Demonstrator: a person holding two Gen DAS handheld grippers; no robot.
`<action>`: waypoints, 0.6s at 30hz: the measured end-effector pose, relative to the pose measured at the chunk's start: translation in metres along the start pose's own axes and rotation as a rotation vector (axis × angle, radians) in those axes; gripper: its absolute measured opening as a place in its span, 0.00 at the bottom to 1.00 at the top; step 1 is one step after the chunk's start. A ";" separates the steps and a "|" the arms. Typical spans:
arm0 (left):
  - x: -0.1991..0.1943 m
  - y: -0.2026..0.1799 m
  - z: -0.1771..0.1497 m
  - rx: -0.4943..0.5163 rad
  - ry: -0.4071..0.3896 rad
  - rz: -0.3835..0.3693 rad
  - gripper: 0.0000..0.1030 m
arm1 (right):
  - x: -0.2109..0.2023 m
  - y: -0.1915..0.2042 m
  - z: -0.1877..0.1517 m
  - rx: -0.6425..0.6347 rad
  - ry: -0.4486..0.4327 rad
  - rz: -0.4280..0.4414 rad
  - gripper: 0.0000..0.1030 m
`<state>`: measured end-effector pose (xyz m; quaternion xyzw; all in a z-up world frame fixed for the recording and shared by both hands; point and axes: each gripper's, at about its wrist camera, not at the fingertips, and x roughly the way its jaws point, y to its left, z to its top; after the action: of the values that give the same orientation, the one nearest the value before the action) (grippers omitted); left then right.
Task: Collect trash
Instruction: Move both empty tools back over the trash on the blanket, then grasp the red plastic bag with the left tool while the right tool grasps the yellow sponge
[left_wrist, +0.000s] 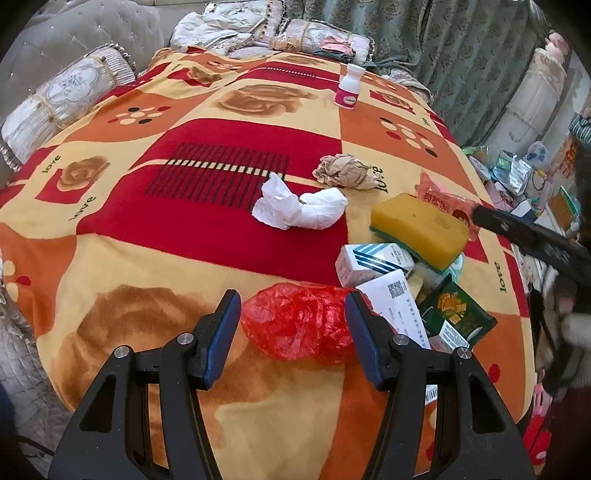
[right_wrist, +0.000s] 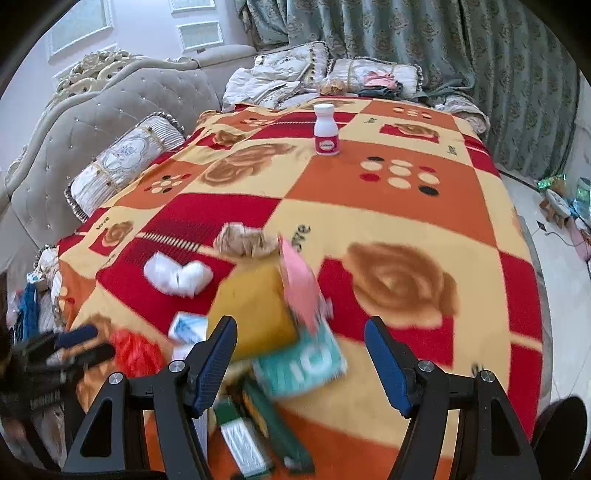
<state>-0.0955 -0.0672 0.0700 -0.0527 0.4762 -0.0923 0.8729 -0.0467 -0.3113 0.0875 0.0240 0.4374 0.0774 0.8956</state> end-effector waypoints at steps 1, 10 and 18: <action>0.001 0.001 0.001 -0.006 0.003 -0.002 0.56 | 0.005 0.000 0.004 -0.001 0.006 0.002 0.67; 0.007 0.008 0.004 -0.007 0.001 0.010 0.56 | 0.048 -0.062 0.023 0.182 0.057 -0.100 0.67; 0.016 0.006 0.006 -0.021 0.018 -0.028 0.56 | 0.031 -0.108 0.008 0.258 0.048 -0.086 0.67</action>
<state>-0.0813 -0.0644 0.0594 -0.0676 0.4841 -0.0999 0.8667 -0.0088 -0.4130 0.0564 0.1184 0.4655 -0.0174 0.8769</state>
